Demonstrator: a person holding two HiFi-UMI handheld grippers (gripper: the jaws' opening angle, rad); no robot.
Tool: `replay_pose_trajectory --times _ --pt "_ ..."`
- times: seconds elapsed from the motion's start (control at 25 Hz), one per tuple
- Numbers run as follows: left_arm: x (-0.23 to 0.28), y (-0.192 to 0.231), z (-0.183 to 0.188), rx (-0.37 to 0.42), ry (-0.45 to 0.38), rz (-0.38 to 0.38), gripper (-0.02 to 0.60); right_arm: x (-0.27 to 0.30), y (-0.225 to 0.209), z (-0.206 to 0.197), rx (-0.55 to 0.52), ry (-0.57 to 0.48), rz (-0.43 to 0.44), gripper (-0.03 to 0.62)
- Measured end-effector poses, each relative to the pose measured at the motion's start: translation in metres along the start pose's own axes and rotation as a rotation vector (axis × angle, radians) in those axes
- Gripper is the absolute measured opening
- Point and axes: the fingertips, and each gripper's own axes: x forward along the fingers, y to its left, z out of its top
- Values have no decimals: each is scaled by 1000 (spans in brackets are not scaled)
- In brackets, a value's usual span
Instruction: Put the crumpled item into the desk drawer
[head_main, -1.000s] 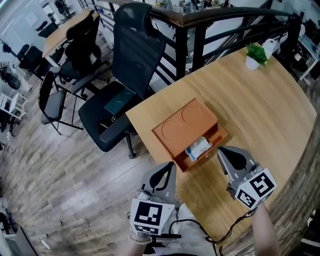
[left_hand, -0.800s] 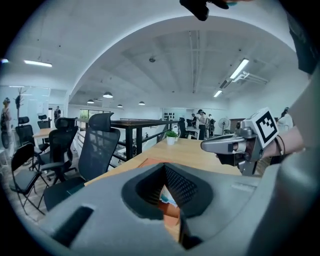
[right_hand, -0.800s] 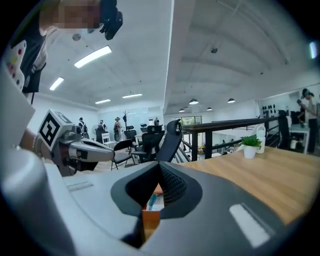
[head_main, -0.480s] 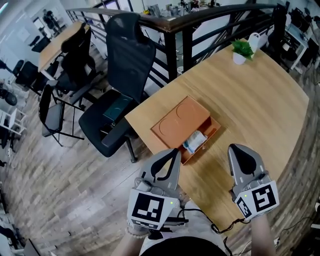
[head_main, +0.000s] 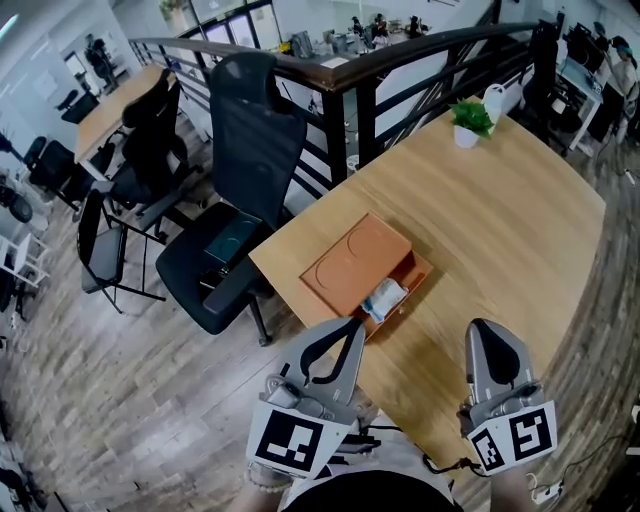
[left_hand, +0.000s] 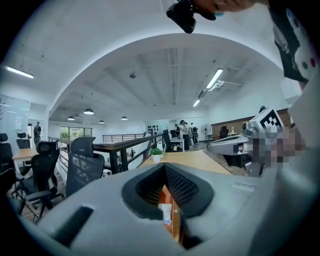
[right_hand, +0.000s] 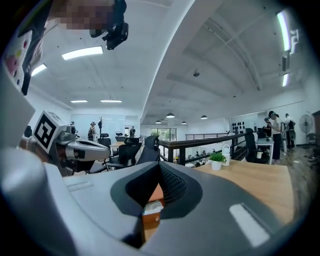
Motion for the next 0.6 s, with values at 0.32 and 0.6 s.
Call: replay_pose_trajectory --times 0.32,0.6 --pt "-14 -12 -2 -3 8 -19 -2 -10 10 6 -40 -2 6 12" --pt "-22 -10 -3 4 10 -4 -2 -12 16 3 -30 -2 19 12"
